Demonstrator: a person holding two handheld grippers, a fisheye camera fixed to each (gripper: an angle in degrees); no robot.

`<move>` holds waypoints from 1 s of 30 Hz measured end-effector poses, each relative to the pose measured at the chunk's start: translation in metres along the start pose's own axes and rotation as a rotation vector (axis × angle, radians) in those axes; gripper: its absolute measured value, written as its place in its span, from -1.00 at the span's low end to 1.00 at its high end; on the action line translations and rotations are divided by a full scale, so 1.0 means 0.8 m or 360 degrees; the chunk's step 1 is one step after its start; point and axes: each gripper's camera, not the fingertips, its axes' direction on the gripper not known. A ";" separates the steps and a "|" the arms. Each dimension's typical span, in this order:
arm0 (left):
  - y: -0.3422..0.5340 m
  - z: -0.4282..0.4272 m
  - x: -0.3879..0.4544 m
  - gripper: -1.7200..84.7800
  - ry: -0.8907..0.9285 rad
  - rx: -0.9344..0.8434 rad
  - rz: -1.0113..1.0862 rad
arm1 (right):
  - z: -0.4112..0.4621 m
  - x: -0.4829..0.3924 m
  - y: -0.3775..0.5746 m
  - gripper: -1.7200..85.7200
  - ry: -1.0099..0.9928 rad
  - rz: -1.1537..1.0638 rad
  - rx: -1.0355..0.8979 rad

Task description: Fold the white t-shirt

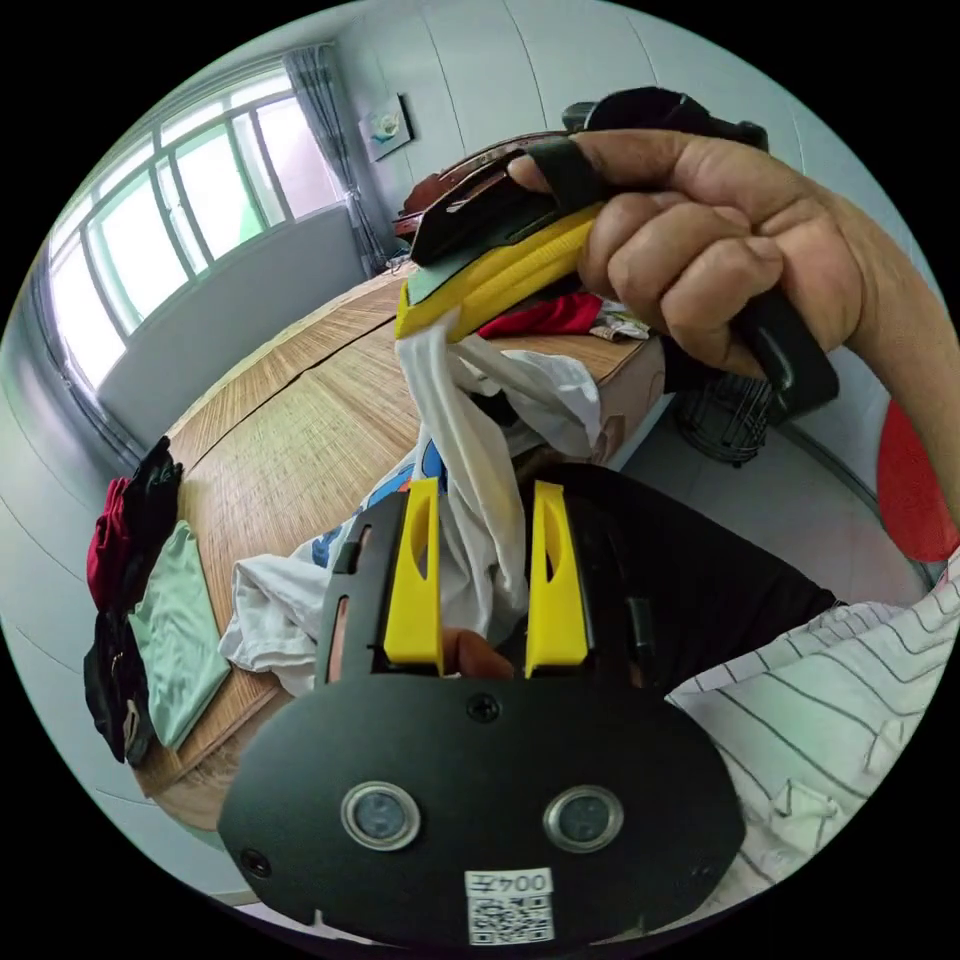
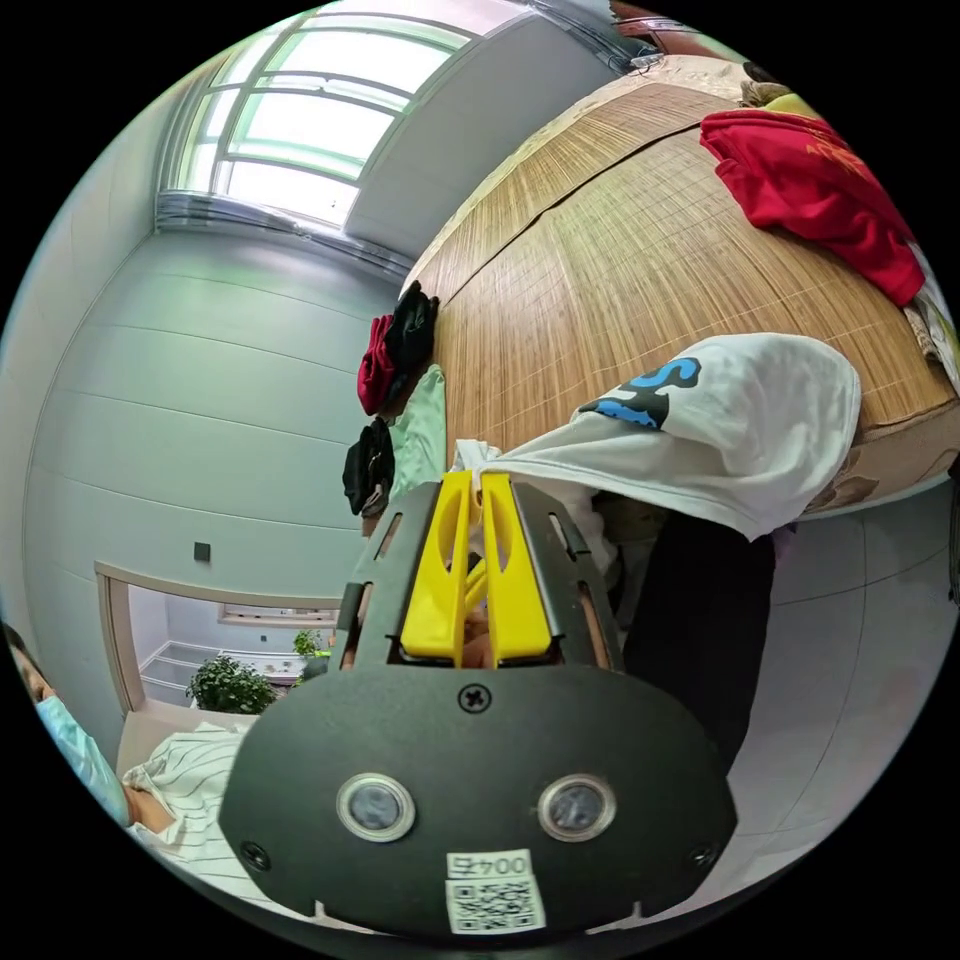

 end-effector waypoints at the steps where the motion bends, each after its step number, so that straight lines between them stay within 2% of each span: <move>1: -0.004 0.016 0.005 -0.71 -0.0053 -0.0073 0.0034 | 0.000 0.000 0.002 -0.91 -0.0015 0.0004 0.0006; 4: -0.002 0.031 -0.006 -0.84 -0.0156 -0.0134 0.0026 | -0.004 -0.001 0.010 -0.89 -0.0061 -0.0022 0.0012; 5: -0.003 0.026 -0.014 -0.86 -0.0109 -0.0132 0.0017 | -0.007 0.002 0.011 -0.88 -0.0039 -0.0044 0.0022; 8: -0.015 -0.008 -0.080 -0.92 0.0232 -0.0118 -0.0182 | -0.022 0.023 0.017 -0.84 0.0021 -0.0091 0.0065; 10: -0.026 -0.036 -0.163 -0.94 0.0622 -0.0043 -0.0496 | -0.031 0.034 0.027 -0.80 0.0051 -0.0171 0.0090; 12: -0.033 -0.049 -0.223 -0.95 0.0894 0.0024 -0.0708 | -0.035 0.050 0.052 -0.76 0.0140 -0.0289 0.0135; 14: -0.044 -0.057 -0.273 -0.95 0.1048 0.0053 -0.0853 | -0.033 0.068 0.078 -0.74 0.0219 -0.0330 0.0194; 17: -0.073 -0.075 -0.325 -0.95 0.1088 0.0076 -0.0886 | -0.005 0.091 0.123 -0.73 0.0488 -0.0392 0.0217; 21: -0.121 -0.105 -0.356 -0.95 0.1065 0.0080 -0.0755 | 0.083 0.099 0.185 -0.69 0.0912 -0.0588 0.0179; 27: -0.155 -0.135 -0.377 -0.95 0.1034 0.0128 -0.0725 | 0.192 0.115 0.202 -0.66 0.1315 -0.0686 0.0201; 30: -0.165 -0.140 -0.383 -0.95 0.1017 0.0125 -0.0726 | 0.249 0.103 0.206 -0.66 0.1721 -0.0983 0.0278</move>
